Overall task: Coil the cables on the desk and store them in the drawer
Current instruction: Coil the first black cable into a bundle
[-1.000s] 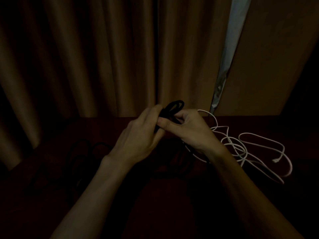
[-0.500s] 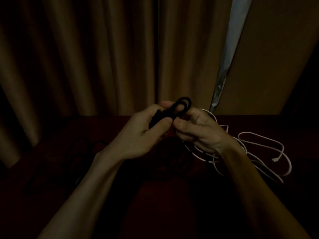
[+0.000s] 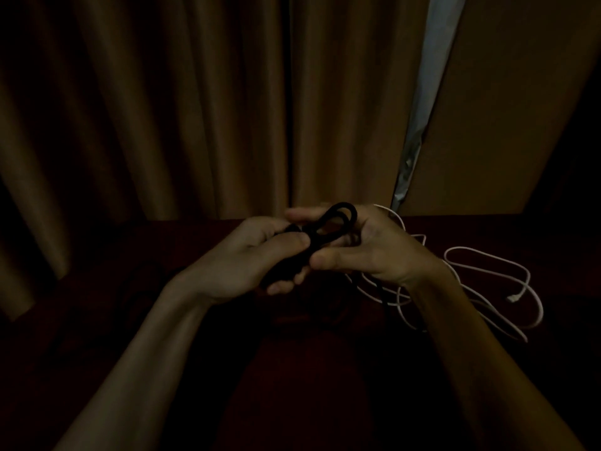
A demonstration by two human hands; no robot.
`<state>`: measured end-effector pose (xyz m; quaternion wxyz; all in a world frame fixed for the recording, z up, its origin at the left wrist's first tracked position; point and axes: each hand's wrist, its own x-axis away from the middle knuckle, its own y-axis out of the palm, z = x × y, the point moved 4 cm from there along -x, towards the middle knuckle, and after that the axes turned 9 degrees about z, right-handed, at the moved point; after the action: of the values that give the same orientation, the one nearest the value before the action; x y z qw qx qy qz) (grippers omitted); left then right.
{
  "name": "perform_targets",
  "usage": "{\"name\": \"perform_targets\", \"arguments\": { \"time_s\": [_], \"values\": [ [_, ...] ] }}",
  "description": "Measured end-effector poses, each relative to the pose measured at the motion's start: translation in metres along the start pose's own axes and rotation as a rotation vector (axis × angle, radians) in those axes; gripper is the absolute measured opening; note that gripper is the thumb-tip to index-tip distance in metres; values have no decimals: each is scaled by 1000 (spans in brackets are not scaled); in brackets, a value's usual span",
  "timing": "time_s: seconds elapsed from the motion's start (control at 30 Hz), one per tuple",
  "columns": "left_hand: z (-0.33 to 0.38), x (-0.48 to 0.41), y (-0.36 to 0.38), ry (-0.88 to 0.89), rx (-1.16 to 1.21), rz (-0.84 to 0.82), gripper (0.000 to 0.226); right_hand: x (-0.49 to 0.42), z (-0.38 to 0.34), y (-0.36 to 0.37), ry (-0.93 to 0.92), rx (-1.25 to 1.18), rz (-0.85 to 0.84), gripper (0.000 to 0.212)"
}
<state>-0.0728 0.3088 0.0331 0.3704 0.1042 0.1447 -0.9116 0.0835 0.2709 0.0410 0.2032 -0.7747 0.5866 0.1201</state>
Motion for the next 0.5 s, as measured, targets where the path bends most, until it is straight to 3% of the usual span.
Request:
{"name": "perform_targets", "arguments": {
  "time_s": [0.2, 0.27, 0.4, 0.5],
  "values": [
    [-10, -3, -1, -87, 92, 19, 38, -3, -2, -4, -78, 129, 84, 41],
    [-12, -6, -5, -110, 92, 91, 53, -5, -1, -4, -97, 177, 143, 33],
    [-6, -5, -14, -48, -137, 317, 45, -11, 3, -6, -123, 237, 249, 23],
    [3, -3, -15, 133, -340, 335, 57, -14, 5, -9, -152, 259, 333, 22]
  ]
}}
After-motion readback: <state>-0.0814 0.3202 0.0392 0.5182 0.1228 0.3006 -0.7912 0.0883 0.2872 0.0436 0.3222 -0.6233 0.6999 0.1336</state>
